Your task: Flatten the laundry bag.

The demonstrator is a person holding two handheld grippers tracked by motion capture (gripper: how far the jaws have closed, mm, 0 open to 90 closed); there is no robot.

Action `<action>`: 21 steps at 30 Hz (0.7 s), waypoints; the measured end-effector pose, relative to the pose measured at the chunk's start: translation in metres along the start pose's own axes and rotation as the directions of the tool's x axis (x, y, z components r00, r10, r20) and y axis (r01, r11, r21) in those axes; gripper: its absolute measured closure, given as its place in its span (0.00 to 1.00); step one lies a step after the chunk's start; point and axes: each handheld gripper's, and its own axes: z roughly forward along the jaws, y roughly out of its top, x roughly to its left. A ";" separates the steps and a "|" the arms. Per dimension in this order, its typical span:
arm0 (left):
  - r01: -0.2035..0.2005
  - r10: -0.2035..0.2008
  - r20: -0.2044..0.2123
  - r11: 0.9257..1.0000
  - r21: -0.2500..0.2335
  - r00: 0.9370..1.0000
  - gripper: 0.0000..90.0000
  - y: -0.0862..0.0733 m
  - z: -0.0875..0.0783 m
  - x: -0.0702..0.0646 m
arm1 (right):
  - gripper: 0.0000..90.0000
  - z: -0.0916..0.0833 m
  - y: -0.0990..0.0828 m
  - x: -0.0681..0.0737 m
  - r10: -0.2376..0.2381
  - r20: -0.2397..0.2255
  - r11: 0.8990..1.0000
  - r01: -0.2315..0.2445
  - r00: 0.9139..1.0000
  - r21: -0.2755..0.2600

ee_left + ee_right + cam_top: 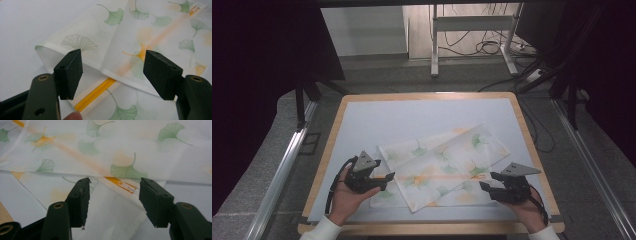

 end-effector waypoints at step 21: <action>-0.085 0.082 0.078 0.996 0.036 0.994 0.36 0.007 0.010 -0.035 | 0.95 0.005 0.002 0.009 -0.046 -0.057 0.998 0.048 0.997 0.034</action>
